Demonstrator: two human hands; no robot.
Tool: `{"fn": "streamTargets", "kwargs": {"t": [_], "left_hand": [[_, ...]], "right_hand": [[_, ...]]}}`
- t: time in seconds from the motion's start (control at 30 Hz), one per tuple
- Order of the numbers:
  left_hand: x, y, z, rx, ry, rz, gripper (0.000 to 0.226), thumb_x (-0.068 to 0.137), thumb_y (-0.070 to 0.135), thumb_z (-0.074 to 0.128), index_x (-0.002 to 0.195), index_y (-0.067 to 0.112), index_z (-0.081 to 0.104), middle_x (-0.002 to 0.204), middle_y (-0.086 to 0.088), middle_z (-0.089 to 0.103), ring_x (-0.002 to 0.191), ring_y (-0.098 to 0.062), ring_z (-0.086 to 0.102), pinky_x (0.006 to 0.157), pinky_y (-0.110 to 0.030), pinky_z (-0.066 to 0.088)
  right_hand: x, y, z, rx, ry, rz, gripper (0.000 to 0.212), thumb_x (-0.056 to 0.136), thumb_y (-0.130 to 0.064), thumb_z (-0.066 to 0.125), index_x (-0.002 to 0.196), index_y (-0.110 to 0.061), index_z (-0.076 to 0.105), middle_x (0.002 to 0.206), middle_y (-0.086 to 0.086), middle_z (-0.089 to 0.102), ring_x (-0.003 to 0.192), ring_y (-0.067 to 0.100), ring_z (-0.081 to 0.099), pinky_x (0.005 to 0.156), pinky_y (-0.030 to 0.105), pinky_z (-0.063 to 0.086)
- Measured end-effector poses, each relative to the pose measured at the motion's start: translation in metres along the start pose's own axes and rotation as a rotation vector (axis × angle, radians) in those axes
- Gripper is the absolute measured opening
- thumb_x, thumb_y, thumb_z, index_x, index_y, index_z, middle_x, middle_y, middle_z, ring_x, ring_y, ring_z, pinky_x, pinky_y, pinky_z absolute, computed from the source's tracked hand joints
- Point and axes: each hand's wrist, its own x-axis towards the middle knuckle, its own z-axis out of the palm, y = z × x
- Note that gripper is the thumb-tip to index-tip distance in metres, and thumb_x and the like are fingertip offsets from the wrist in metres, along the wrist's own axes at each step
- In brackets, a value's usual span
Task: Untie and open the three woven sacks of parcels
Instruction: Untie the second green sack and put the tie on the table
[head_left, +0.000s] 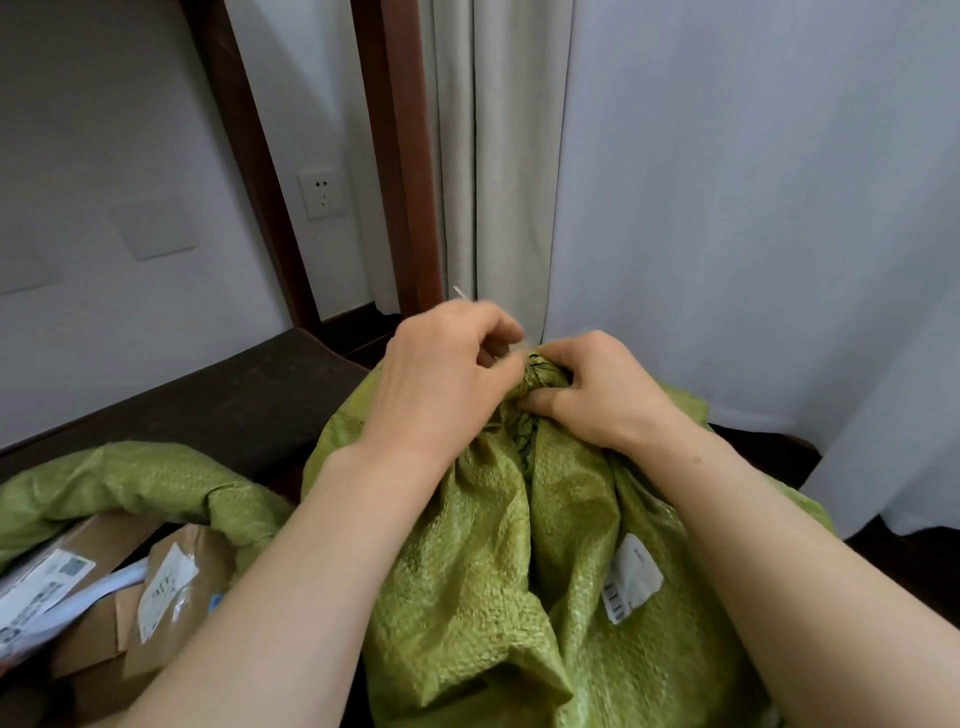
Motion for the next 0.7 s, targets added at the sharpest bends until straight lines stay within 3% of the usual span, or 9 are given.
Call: {"fn": "streamTargets", "kwargs": {"t": [0.17,0.33,0.5,0.6,0.7], "left_hand": [[-0.001,-0.005,0.001,0.016,-0.025,-0.067,0.024,0.076,0.025,0.075,0.099,0.017,0.075,0.086,0.004,0.072,0.071,-0.005,0.065,0.077,-0.025,0.054],[-0.001,-0.004,0.001,0.037,-0.09,-0.078,0.024,0.075,0.03,0.07,0.095,0.018,0.076,0.087,0.0,0.074,0.081,-0.014,0.068,0.078,-0.032,0.054],[-0.004,-0.003,0.004,0.058,-0.109,-0.077,0.012,0.075,0.016,0.071,0.084,0.014,0.078,0.074,-0.002,0.073,0.07,-0.014,0.065,0.069,-0.028,0.053],[-0.007,-0.004,0.008,0.058,-0.143,-0.113,0.016,0.075,0.014,0.07,0.088,0.013,0.077,0.074,-0.002,0.073,0.067,-0.012,0.061,0.069,-0.024,0.051],[-0.01,-0.008,0.012,0.059,-0.181,-0.126,0.017,0.077,0.016,0.069,0.093,0.014,0.076,0.079,-0.001,0.073,0.071,-0.011,0.062,0.072,-0.024,0.051]], "right_hand": [[0.003,0.005,0.003,-0.01,0.014,-0.021,0.026,0.076,-0.021,0.07,0.101,-0.021,0.073,0.092,0.004,0.073,0.093,0.022,0.066,0.084,0.039,0.052],[0.003,0.008,0.004,-0.07,0.018,-0.026,0.038,0.077,-0.02,0.069,0.115,-0.02,0.068,0.109,0.002,0.071,0.107,0.021,0.062,0.092,0.037,0.049],[0.0,0.008,0.005,-0.134,0.036,-0.098,0.04,0.074,-0.005,0.06,0.108,-0.023,0.07,0.102,0.0,0.073,0.103,0.022,0.063,0.086,0.037,0.051],[-0.003,0.01,0.007,-0.147,0.034,-0.079,0.049,0.075,-0.003,0.06,0.119,-0.023,0.066,0.118,-0.001,0.068,0.117,0.018,0.058,0.097,0.032,0.046],[-0.004,0.008,0.005,-0.2,-0.084,-0.038,0.053,0.077,-0.012,0.068,0.127,-0.023,0.059,0.124,0.0,0.064,0.12,0.019,0.055,0.097,0.028,0.044]]}}
